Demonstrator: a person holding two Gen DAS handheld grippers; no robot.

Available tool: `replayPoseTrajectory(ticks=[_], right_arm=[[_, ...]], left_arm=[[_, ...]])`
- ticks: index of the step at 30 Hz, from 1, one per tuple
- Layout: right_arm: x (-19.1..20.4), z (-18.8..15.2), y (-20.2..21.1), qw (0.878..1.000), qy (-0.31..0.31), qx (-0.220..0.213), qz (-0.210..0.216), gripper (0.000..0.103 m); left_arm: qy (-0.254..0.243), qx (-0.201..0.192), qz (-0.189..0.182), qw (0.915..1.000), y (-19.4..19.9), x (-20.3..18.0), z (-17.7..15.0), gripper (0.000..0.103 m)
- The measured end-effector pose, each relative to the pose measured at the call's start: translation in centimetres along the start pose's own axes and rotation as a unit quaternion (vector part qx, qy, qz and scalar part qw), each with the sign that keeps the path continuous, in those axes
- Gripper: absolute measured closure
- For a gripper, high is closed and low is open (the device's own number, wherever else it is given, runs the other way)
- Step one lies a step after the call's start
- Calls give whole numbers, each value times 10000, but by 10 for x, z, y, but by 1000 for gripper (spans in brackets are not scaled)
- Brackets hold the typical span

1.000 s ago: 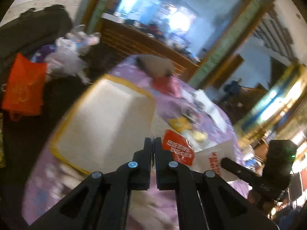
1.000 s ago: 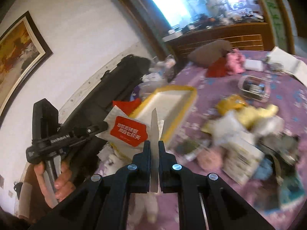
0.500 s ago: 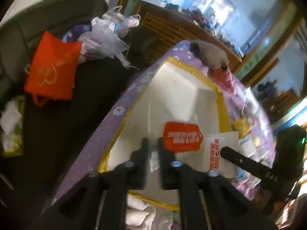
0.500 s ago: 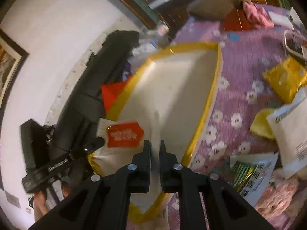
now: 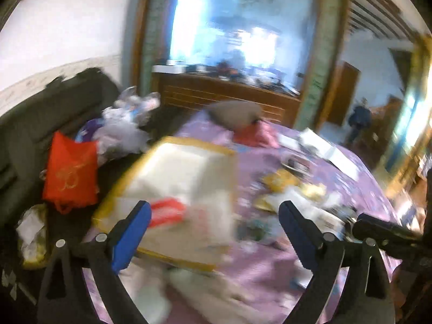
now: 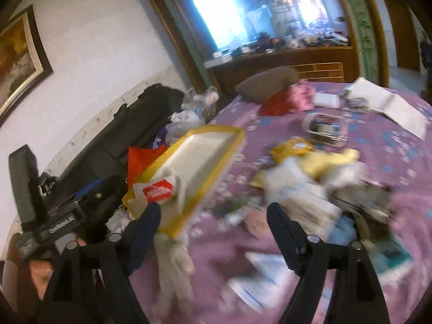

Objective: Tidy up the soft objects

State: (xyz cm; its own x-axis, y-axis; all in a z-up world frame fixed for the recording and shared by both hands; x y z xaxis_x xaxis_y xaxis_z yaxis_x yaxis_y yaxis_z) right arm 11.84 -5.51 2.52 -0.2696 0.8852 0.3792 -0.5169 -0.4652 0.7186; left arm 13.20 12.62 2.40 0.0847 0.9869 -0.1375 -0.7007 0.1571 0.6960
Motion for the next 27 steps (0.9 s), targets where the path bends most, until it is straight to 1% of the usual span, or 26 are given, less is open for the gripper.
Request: replayPoseTrajectory(ticks=[1, 2, 3, 5, 7, 8, 11, 13, 16, 19, 22, 25, 27], right_arm=[[-12, -7, 13, 9998, -77, -58, -155, 14], [-28, -17, 27, 9990, -150, -113, -412, 14], [-42, -28, 40, 9978, -168, -152, -616, 14], [-61, -45, 53, 9966, -183, -60, -805, 14], [-80, -59, 61, 9961, -311, 19, -828, 14], [-92, -66, 64, 9952, -398, 85, -885, 14], [-119, -76, 70, 9931, -632, 100, -984, 14], [-142, -79, 71, 9901, -887, 134, -1081, 14], [-168, -77, 62, 9874, -1252, 228, -941, 14], [-179, -70, 50, 9873, -1276, 368, -875, 14], [-189, -64, 32, 9856, -1299, 611, -892, 14], [-197, -60, 16, 9835, -1351, 801, -901, 15], [-201, -62, 8, 9821, -1403, 885, -890, 25]], left_arm=[[-202, 88, 33, 9998, -3, -20, -6, 8], [-410, 228, 38, 9989, -8, -39, -12, 8], [-581, 378, -12, 9976, -14, -57, -19, 8], [-782, 726, -194, 9941, -29, -89, -34, 8], [-876, 986, -347, 9907, -42, -112, -44, 8], [-902, 1037, -365, 9898, -46, -118, -47, 8], [-1000, 1141, -349, 9878, -62, -134, -53, 8], [-1158, 1305, -345, 9841, -76, -144, -56, 8], [-1313, 1412, -372, 9805, -91, -153, -56, 8], [-1442, 1462, -384, 9779, -109, -163, -51, 8], [-1579, 1538, -284, 9750, -128, -171, -47, 8], [-1672, 1500, -280, 9740, -141, -178, -43, 8], [-1647, 1532, -279, 9740, -151, -179, -42, 8]])
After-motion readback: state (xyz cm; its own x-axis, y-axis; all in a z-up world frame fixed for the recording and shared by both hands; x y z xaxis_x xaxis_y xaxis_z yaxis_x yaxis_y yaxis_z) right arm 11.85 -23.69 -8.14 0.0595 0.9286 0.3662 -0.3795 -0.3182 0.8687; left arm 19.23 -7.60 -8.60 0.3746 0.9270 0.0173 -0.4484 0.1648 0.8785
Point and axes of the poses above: each gripper's, at about its wrist camera, not at the fingertips, and y roughly against the way its jaws point, x to its left, z to its top, the point moved 8 cm from there along -y, roughly the way its jaws point, and after that the axes turned 10 degrees about x, right-handed, at the moved point
